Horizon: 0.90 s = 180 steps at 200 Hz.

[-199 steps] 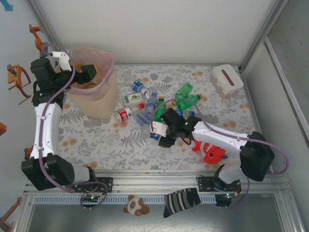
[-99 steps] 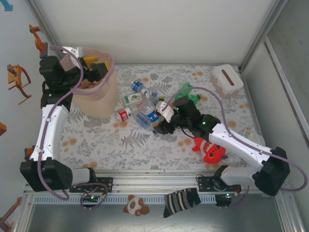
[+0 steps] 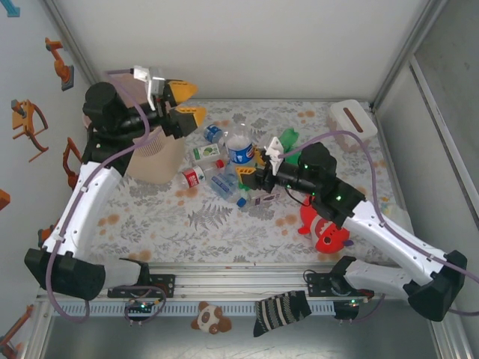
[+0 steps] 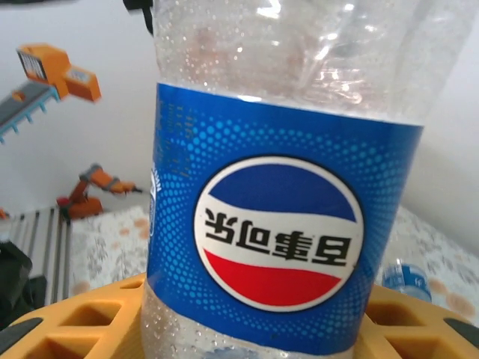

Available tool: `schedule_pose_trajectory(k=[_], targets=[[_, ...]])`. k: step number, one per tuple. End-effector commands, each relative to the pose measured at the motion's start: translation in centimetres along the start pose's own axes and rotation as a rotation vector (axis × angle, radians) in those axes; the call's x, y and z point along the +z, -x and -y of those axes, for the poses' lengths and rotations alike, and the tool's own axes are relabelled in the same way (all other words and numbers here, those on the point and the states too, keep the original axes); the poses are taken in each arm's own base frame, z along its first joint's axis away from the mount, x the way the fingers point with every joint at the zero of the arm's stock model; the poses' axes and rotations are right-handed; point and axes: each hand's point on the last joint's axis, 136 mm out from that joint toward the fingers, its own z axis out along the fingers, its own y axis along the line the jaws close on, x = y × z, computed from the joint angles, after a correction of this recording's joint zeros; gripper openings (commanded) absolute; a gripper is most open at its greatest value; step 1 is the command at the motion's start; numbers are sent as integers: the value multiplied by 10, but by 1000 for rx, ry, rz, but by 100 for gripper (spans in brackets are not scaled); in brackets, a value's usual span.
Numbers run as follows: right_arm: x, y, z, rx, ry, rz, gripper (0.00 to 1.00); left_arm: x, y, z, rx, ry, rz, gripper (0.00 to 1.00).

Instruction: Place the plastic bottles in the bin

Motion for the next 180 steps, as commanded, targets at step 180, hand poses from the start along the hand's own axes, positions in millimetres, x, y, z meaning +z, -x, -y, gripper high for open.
schedule_pose_trajectory(k=[180], targets=[[-10,87,-21,-72,127,262,48,67,10,107,112,-347,30,93]])
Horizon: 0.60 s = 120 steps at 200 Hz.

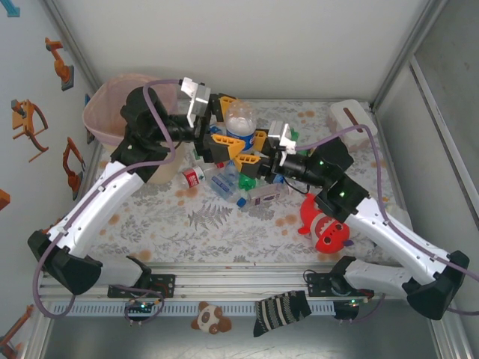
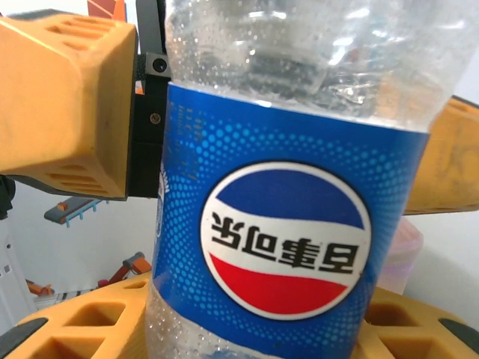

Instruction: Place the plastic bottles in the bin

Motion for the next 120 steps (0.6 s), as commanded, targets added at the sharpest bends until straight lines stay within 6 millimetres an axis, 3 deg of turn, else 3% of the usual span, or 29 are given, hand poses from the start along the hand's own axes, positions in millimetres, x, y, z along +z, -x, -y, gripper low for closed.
schedule_pose_trajectory(k=[1,120], targets=[[0,10,1,-28,1,20,48,4,21,7,78,-7,43,93],[-1,3,3,-29,-13,0,48,2,28,14,91,-5,60,65]])
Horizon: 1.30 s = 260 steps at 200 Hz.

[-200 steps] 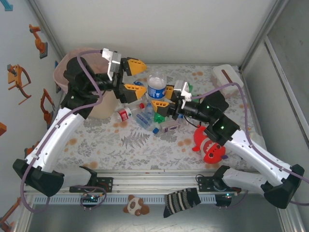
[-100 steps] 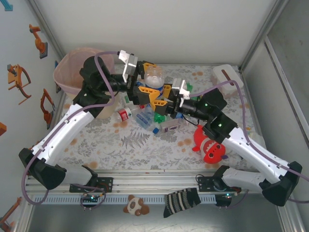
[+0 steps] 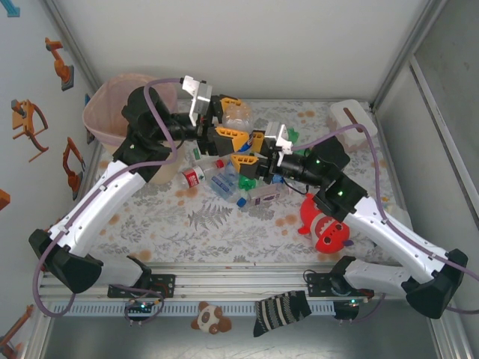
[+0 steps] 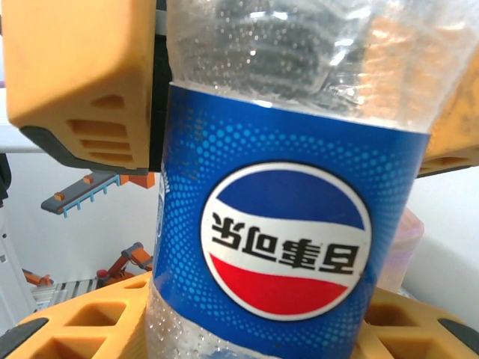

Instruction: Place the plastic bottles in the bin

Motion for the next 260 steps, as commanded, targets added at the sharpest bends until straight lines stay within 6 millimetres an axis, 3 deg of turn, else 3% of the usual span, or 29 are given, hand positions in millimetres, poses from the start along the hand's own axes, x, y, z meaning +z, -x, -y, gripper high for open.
schedule_pose_trajectory(k=[1,55,85,104,151,192,226,260], targets=[[-3,13,1,-32,-11,32,48,-2,20,13,65,-17,36,65],[-6,12,4,-37,-40,26,51,-3,19,10,68,11,29,56],[-8,9,6,-30,-56,10,72,-4,18,5,71,40,20,54],[-11,5,7,-23,-71,-8,78,-6,16,-1,75,75,2,53],[-26,-7,14,-22,-155,-58,80,-31,12,-37,65,278,-44,51],[-36,-10,18,-34,-203,-86,80,-83,9,-90,38,604,-111,50],[-36,-11,18,-36,-209,-93,80,-148,9,-134,-36,897,-114,50],[-35,-10,18,-36,-205,-92,80,-216,10,-162,-99,1123,-107,50]])
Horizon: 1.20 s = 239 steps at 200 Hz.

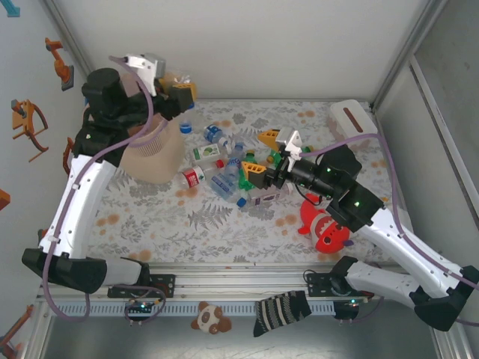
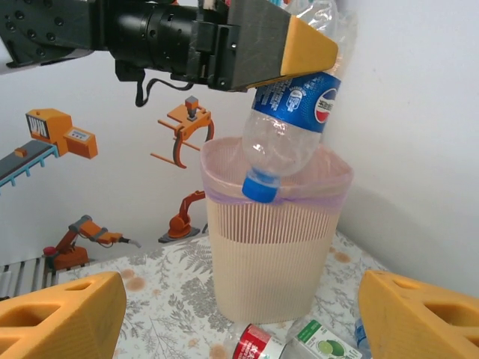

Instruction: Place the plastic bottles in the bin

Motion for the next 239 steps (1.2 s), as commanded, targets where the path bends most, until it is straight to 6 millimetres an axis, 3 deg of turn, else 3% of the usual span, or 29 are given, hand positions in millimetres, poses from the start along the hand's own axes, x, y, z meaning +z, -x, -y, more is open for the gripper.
schedule_pose_trajectory(k=[1,45,78,117,168,239], targets=[[-3,4,4,-19,-20,13,80,-18,7,-42,-42,170,-6,50],[-1,3,3,-23,-15,5,80,-37,-1,-104,63,376,-95,50],[1,5,3,-38,-11,-1,80,-40,-23,-149,186,521,-216,49],[8,4,3,-46,8,-19,80,-35,-48,-187,291,624,-337,49],[16,1,3,-56,24,-37,80,-20,-92,-230,381,667,-516,49],[16,-1,2,-57,32,-41,80,-13,-184,-267,350,653,-784,49]])
